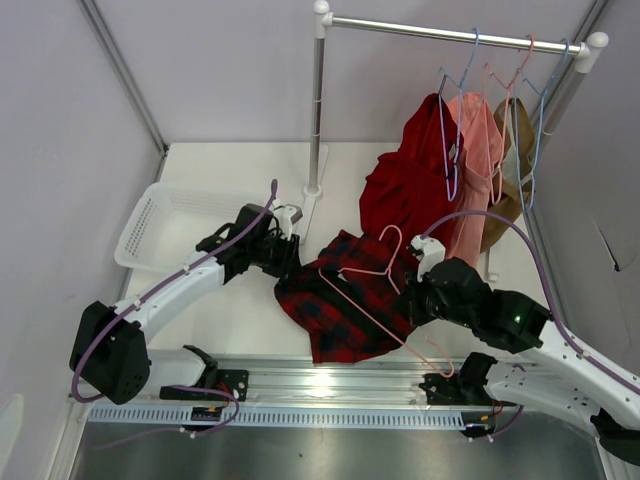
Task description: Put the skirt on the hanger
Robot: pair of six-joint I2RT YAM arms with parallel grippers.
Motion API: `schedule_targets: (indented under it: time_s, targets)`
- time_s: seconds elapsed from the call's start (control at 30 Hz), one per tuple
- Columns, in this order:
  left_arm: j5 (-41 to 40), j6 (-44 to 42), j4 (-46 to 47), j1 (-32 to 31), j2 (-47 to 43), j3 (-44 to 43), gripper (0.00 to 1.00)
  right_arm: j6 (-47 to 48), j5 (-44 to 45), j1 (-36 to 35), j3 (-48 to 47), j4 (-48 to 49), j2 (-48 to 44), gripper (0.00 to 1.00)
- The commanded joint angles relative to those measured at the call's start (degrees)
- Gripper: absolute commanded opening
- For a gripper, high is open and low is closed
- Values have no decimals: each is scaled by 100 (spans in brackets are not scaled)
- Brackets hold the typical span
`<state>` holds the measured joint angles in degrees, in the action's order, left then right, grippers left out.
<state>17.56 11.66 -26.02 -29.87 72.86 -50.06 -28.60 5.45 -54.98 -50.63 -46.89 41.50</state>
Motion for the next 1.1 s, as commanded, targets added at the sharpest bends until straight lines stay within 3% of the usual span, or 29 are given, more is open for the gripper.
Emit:
schedule_targets:
  time_s: [0.0,0.5,1.07]
  targets:
    - [230,-182,88,42,-79,-179,37,83,35,31,-140,58,-72,0]
    - [-359,-164,71,42,88,-285,32,91,-246,40,-122,189,-177,0]
    - [133,-173,150,42,97,-285,28,74,-238,40,-96,295,-107,0]
